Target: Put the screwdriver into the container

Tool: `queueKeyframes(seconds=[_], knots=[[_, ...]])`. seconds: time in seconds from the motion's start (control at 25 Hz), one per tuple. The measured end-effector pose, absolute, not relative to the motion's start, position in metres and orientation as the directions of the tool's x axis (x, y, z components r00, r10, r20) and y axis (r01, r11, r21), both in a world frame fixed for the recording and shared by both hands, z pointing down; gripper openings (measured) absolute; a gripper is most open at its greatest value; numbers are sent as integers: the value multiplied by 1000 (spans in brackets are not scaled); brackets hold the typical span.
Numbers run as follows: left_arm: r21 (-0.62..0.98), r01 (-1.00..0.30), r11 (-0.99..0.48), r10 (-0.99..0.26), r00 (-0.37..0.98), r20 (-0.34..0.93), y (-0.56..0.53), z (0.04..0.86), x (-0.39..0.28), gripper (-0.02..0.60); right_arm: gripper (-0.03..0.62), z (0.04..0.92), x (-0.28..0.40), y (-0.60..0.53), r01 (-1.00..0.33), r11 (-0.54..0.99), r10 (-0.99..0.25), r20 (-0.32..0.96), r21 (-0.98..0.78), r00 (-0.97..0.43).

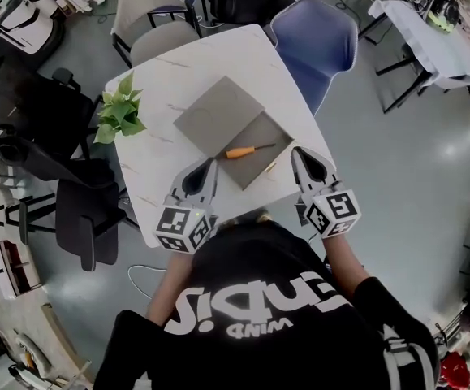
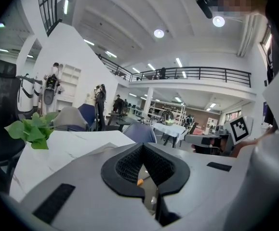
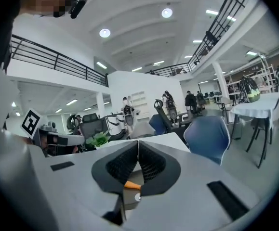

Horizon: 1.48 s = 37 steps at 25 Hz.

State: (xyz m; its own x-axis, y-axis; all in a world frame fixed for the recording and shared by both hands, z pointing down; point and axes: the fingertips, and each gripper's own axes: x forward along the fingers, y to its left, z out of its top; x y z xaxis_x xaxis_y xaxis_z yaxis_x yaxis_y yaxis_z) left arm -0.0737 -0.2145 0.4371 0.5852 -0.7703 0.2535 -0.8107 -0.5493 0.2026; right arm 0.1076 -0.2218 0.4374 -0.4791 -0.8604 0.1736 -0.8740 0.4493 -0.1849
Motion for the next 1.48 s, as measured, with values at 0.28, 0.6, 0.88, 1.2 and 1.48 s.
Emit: queueKeyframes(seconds=[0.28, 0.6, 0.88, 1.2, 1.48], knots=[[185, -817, -546, -776, 576, 255, -204, 441, -74, 12, 15, 459, 117, -205, -908, 388, -880, 229, -160, -416], [190, -812, -552, -771, 583, 254, -198, 442, -69, 12, 12, 454, 117, -197, -914, 375, -891, 209, -157, -402], [196, -816, -544, -773, 578, 259, -194, 443, -70, 12, 12, 454, 112, -192, -908, 386, -884, 217, -161, -414], [206, -818, -538, -774, 575, 264, -188, 445, -72, 12, 12, 458, 105, -186, -902, 402, -873, 232, -158, -430], [205, -818, -537, -776, 575, 260, -181, 444, -69, 12, 12, 462, 106, -177, -902, 402, -869, 245, -155, -429]])
